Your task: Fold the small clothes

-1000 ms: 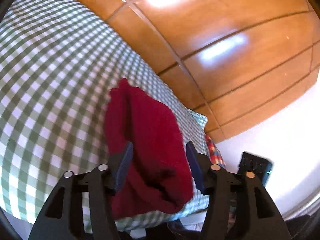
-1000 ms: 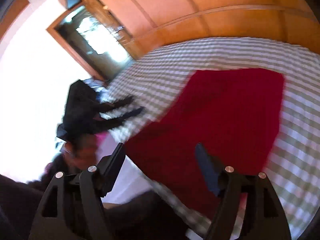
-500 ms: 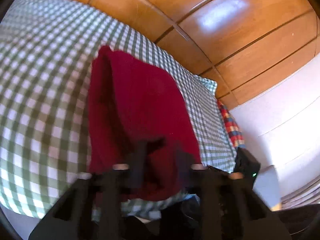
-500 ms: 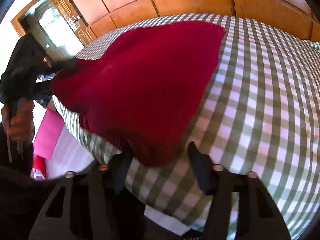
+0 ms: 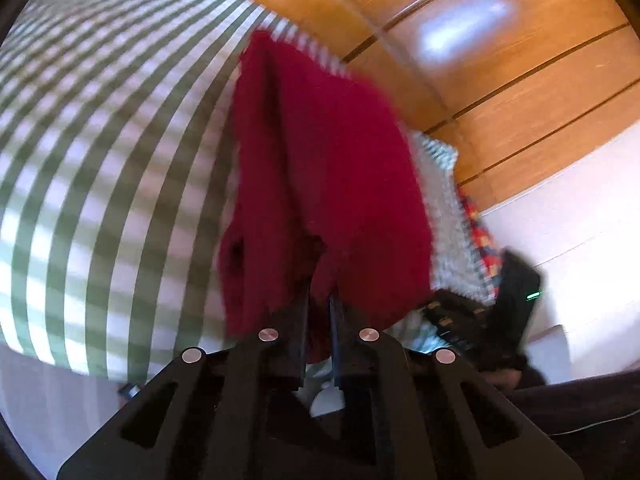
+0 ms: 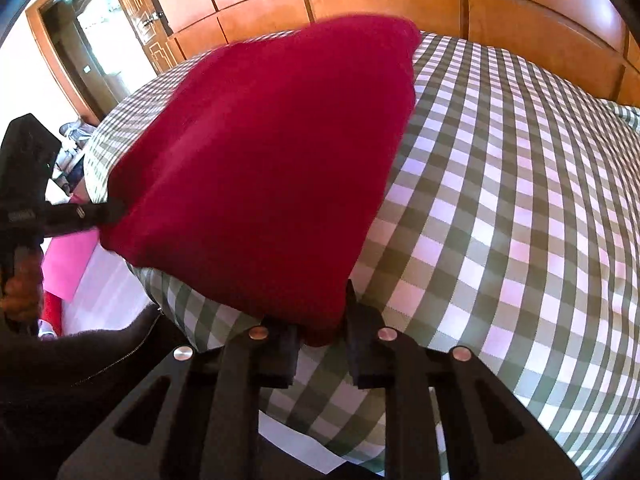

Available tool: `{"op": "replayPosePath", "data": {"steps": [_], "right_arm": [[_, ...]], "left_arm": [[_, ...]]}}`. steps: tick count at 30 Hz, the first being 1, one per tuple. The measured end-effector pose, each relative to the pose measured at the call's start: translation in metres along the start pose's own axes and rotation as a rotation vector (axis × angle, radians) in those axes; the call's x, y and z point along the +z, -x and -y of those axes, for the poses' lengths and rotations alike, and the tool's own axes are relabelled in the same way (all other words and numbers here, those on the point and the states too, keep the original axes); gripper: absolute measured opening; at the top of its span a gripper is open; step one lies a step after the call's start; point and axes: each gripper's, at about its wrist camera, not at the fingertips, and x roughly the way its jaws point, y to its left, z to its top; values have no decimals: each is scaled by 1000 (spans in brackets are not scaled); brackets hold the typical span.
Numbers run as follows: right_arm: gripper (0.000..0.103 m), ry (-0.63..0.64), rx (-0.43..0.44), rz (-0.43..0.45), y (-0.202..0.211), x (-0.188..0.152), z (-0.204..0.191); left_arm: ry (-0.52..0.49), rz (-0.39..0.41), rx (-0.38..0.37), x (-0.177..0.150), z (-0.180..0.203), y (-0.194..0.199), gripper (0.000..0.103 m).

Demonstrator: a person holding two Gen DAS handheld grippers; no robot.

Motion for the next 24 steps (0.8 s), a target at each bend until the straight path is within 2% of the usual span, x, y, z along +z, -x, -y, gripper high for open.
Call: {"op": "replayPosePath", "data": {"steps": [1,2,3,4,6,7,8,10,14,15,16,19,24], "right_arm": [[20,-3,8,4,1,1,1],[24,-6,15,5,2,1,3],[28,-5,22,4,7,-1,6],[37,1,30,3,8,-1,6],[47,12,33,9,22,0,12],[57,15,39,11,28,-1,16],[61,15,40,16,33,-1,19],[62,12,39,27,44,-2,25],[65,-34,25,68,68,0,46],[65,-41,19,77,71,2,50],[65,-48,10,90,76,5,53],[65,-48,2,130,82,19,56],[63,62,1,202,79,47,20]], "left_arm": [[-11,27,-15,7,4,7,17],[-15,53,-34,16,6,12,30],[-6,74,-50,24,7,15,38],[8,94,-61,32,7,17,48],[17,114,-69,47,7,16,49],[15,116,-66,53,8,14,49],[15,117,-50,59,9,9,52],[24,105,-10,74,7,-3,59],[70,70,43,89,-9,-31,59],[72,61,38,91,-11,-37,55],[63,56,35,92,-9,-40,37],[-16,90,70,95,8,-40,14],[-89,218,68,91,34,-6,13]]}}
